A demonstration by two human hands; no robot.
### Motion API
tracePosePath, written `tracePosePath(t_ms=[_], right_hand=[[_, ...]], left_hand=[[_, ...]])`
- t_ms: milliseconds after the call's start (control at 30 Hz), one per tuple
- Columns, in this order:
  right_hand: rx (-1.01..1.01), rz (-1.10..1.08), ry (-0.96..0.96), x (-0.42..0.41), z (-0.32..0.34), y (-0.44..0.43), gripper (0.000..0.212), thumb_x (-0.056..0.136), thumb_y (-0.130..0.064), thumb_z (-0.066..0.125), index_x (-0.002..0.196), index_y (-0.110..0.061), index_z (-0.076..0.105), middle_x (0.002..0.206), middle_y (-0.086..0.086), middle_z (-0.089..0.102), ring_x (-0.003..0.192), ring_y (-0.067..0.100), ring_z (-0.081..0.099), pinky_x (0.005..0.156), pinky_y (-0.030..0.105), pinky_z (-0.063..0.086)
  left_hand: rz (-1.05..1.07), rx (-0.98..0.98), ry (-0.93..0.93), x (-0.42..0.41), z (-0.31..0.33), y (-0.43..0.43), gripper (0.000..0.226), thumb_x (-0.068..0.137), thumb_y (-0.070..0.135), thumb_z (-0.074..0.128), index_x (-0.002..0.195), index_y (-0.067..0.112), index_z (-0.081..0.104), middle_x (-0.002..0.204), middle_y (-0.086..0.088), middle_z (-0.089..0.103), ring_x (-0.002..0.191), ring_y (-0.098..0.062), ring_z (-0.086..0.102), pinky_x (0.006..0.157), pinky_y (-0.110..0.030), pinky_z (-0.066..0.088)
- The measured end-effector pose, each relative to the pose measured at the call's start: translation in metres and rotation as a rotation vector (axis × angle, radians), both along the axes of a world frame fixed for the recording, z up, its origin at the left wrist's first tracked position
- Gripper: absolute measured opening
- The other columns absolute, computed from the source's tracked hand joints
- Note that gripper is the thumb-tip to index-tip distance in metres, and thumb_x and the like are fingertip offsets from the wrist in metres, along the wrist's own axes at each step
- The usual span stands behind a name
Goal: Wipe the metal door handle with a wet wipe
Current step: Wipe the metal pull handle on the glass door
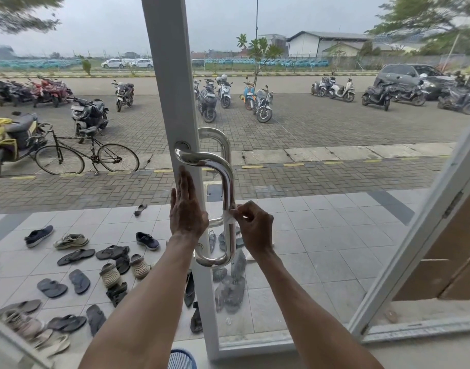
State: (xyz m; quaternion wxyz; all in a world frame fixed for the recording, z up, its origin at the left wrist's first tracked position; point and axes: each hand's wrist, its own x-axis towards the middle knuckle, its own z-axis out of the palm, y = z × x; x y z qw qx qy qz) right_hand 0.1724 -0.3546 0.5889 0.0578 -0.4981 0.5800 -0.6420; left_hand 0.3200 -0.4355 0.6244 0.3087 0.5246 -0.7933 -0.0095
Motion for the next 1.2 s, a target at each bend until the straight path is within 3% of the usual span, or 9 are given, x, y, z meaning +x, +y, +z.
tracePosePath(t_ms=[167,300,367,567,733,867,1067,1200], right_hand=[[0.05,0.001,0.009,0.006,-0.02,0.001,0.02,0.083,-0.021,0.079,0.078,-0.017,0.06,0.084,-0.011,0.074,0.083,-0.006,0.07,0.068,0.01,0.053],[0.153,-0.025,-0.023,0.008,-0.048,0.003,0.02,0.081,-0.024,0.081,0.081,-0.012,0.064,0.08,-0.002,0.074,0.078,0.01,0.072,0.07,0.033,0.06],[0.16,-0.046,-0.011,0.009,-0.049,0.003,0.019,0.081,-0.025,0.081,0.082,-0.012,0.067,0.082,0.001,0.074,0.078,0.011,0.072,0.07,0.036,0.059],[0.037,-0.091,0.028,0.011,-0.016,0.005,0.027,0.072,-0.028,0.088,0.078,-0.017,0.065,0.077,-0.009,0.073,0.072,-0.01,0.068,0.064,0.007,0.053],[0.041,-0.093,0.044,0.004,0.006,-0.006,0.04,0.061,-0.035,0.093,0.08,-0.014,0.065,0.082,-0.006,0.075,0.076,-0.002,0.07,0.068,0.012,0.055],[0.133,-0.078,0.088,0.002,-0.025,-0.002,0.039,0.06,-0.036,0.093,0.076,-0.016,0.062,0.069,-0.01,0.07,0.06,-0.005,0.064,0.056,0.01,0.051],[0.27,-0.102,0.048,0.01,-0.063,-0.002,0.034,0.065,-0.034,0.091,0.074,-0.015,0.064,0.077,0.004,0.069,0.063,0.007,0.068,0.057,0.021,0.054],[0.215,-0.124,0.031,0.012,-0.043,0.002,0.032,0.065,-0.033,0.092,0.077,-0.016,0.067,0.078,-0.001,0.074,0.068,-0.001,0.068,0.062,0.011,0.054]], left_hand=[[-0.002,-0.009,-0.001,0.0,-0.002,-0.001,0.112,0.075,0.007,0.068,0.156,0.006,-0.01,0.165,-0.006,-0.016,0.154,-0.02,-0.003,0.125,-0.039,0.01],[-0.002,-0.014,-0.012,0.001,-0.002,-0.003,0.112,0.075,0.005,0.066,0.156,0.006,-0.011,0.165,-0.006,-0.016,0.154,-0.02,-0.003,0.126,-0.038,0.008],[-0.001,-0.01,-0.007,0.002,-0.002,-0.003,0.112,0.075,0.003,0.066,0.156,0.007,-0.011,0.165,-0.005,-0.016,0.154,-0.02,-0.001,0.126,-0.037,0.008],[-0.001,0.002,-0.004,0.001,-0.002,-0.002,0.115,0.075,0.007,0.07,0.156,0.007,-0.013,0.164,-0.004,-0.02,0.154,-0.02,-0.005,0.125,-0.037,0.009],[-0.004,-0.008,-0.002,0.0,-0.004,-0.003,0.118,0.075,0.013,0.073,0.156,0.006,-0.012,0.165,-0.005,-0.018,0.154,-0.021,-0.002,0.125,-0.039,0.011],[0.0,-0.031,0.001,-0.001,-0.005,-0.004,0.115,0.074,0.013,0.07,0.156,0.005,-0.009,0.165,-0.006,-0.016,0.154,-0.021,0.0,0.125,-0.041,0.015],[-0.009,-0.047,0.022,-0.001,-0.006,-0.004,0.115,0.071,0.01,0.069,0.156,0.005,-0.008,0.165,-0.005,-0.016,0.154,-0.021,0.001,0.124,-0.042,0.017],[-0.001,-0.046,0.0,-0.001,-0.006,-0.004,0.115,0.071,0.012,0.069,0.156,0.005,-0.007,0.165,-0.006,-0.013,0.154,-0.021,0.002,0.124,-0.042,0.017]])
